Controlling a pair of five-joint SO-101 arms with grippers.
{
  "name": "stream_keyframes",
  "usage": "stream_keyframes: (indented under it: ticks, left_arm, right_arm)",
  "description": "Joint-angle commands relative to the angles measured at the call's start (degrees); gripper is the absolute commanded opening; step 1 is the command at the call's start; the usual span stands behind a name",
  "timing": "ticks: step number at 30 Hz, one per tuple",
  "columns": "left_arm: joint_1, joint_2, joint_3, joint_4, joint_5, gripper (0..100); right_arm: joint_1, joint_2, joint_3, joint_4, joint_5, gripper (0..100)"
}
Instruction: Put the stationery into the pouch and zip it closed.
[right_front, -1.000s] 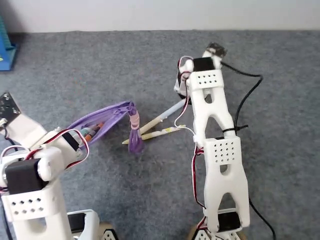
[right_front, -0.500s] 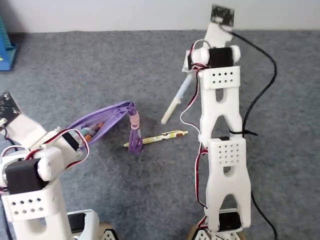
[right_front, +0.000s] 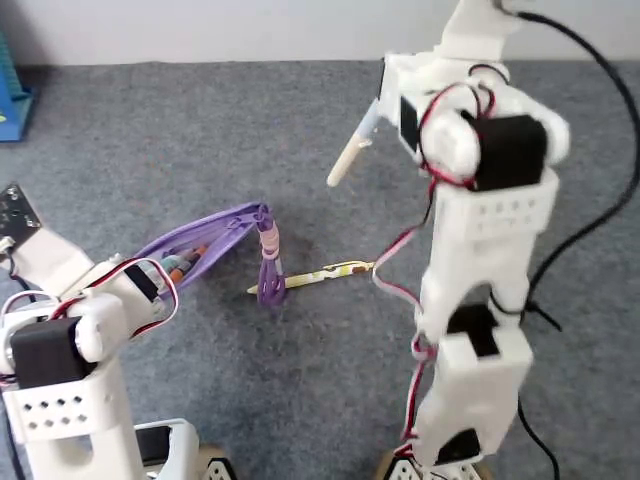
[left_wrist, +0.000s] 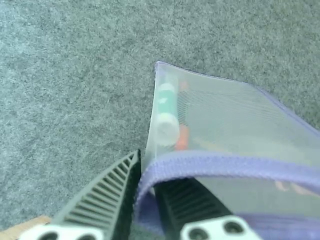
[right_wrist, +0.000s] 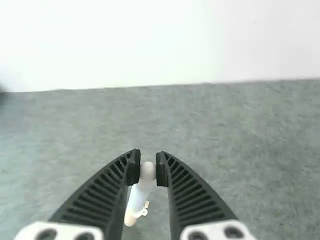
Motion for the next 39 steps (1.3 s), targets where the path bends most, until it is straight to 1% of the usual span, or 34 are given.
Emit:
stream_keyframes:
  ticks: [1,4,7,9,12,16,21,27,30,39]
  left_arm:
    - [-0.5,-0.6,-1.3,-0.4,0.5,1]
    - [-0.5,-0.5,-1.3,-0.6,0.5,1]
    - [-0.4,-0.5,-1.3,-0.6,0.5,1]
    - [-0.3,-0.4,-1.3,-0.6,0.5,1]
    - [-0.3,-0.4,-1.3,-0.6,0.5,1]
    - [-0.2,-0.4,-1.3,-0.6,0.5,1]
    - [-0.2,-0.4,-1.3,-0.6,0.5,1]
    - [-0.2,-0.4,-1.3,-0.6,0.5,1]
    - [-0.4,-0.4,-1.3,-0.6,0.5,1]
    - [-0.5,-0.4,-1.3,-0.6,0.5,1]
  right_arm:
    - [-6.0,-15.3,8.0,2.3,0.6,0.7]
    - [-11.5,-25.0,14.6,2.2,0.6,0.7]
    - [-15.8,-32.0,17.4,0.6,0.9,0.7]
    - [-16.8,-34.8,17.7,-1.6,1.1,0.7]
    - [-17.2,-37.5,17.8,-5.1,4.2,0.7]
    - [-22.2,-39.4,17.8,-9.2,8.0,0.7]
    - [-31.2,-38.5,18.2,-13.9,10.8,0.7]
    - [-36.2,-34.5,19.6,-16.5,10.8,0.7]
    - [-37.3,-31.8,19.6,-16.8,10.8,0.7]
    - [-37.0,-24.3,19.3,-17.0,10.7,0.8]
